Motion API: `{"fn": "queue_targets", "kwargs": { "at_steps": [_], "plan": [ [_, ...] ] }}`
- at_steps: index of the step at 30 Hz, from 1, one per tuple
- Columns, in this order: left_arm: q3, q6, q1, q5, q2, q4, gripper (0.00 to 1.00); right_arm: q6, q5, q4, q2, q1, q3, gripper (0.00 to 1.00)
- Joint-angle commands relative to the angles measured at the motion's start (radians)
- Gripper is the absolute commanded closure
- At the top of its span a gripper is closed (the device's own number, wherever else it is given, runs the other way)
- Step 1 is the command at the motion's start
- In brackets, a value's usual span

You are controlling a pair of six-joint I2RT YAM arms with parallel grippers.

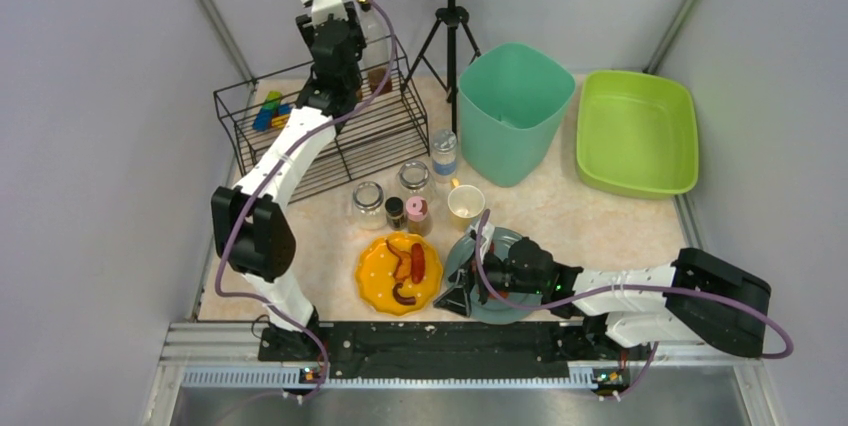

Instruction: Clear the kitchen counter

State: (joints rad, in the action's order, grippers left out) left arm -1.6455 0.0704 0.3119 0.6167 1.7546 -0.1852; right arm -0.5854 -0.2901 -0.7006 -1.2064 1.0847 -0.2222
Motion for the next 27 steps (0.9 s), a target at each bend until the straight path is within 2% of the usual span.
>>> {"fn": "queue_targets", "kwargs": {
  "at_steps": [1, 6, 10, 14, 18, 23, 27],
  "plan": [
    [-0.011, -0.022, 0.006, -0.022, -0.095, -0.041, 0.35, 0.005, 0.004, -0.009, 0.026, 0.012, -0.005, 0.01],
    [-0.039, -0.02, 0.01, -0.034, -0.134, -0.014, 0.3, 0.015, 0.019, 0.03, 0.055, 0.012, -0.019, 0.01],
    [-0.059, -0.005, 0.015, -0.053, -0.186, 0.042, 0.29, 0.041, 0.033, 0.105, 0.085, 0.011, -0.052, 0.01],
    [-0.04, 0.023, 0.033, -0.092, -0.258, 0.12, 0.23, 0.063, 0.083, 0.194, 0.138, 0.011, -0.087, 0.01],
    [0.041, 0.099, 0.042, -0.171, -0.368, 0.224, 0.18, 0.072, 0.134, 0.28, 0.21, 0.011, -0.113, 0.01],
    [0.228, 0.182, 0.046, -0.25, -0.537, 0.248, 0.16, 0.088, 0.189, 0.423, 0.316, 0.012, -0.166, 0.01],
    [0.278, 0.238, 0.045, -0.359, -0.608, 0.342, 0.03, 0.107, 0.232, 0.546, 0.37, 0.011, -0.218, 0.01]
  ]
}}
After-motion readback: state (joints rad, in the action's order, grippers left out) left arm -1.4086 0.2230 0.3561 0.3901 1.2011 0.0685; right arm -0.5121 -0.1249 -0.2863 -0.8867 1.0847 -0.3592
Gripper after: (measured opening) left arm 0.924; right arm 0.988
